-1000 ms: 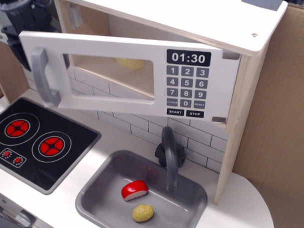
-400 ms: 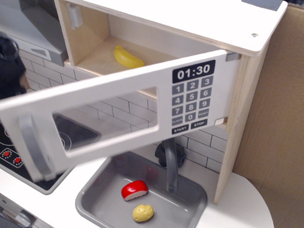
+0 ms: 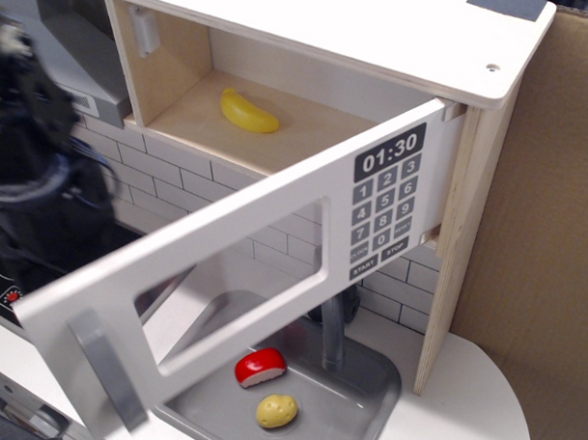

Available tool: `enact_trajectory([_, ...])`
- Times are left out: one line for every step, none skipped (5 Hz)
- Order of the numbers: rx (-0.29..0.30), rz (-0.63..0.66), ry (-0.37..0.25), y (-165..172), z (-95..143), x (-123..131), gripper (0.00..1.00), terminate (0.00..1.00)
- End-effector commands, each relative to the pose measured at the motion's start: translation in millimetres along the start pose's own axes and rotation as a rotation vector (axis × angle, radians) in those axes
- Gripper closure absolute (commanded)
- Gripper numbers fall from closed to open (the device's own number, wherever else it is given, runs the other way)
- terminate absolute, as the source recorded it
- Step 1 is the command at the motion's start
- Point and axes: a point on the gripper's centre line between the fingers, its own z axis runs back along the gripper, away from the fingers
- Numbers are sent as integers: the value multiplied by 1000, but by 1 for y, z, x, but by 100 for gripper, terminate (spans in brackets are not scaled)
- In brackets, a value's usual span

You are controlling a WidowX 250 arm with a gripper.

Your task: Open microwave

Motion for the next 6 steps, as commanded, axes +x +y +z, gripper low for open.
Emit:
enact_trajectory([-24, 37, 13, -34, 17, 9, 0, 0])
enact_trajectory([-20, 89, -20, -28, 29, 19, 0, 0])
enact_trajectory([-7, 186, -73, -13, 47, 33, 0, 0])
enact_trajectory([-9, 236, -65, -9, 68, 47, 0, 0])
enact_trajectory([-9, 236, -65, -9, 68, 47, 0, 0])
enact_trajectory([-9, 236, -65, -9, 68, 47, 0, 100])
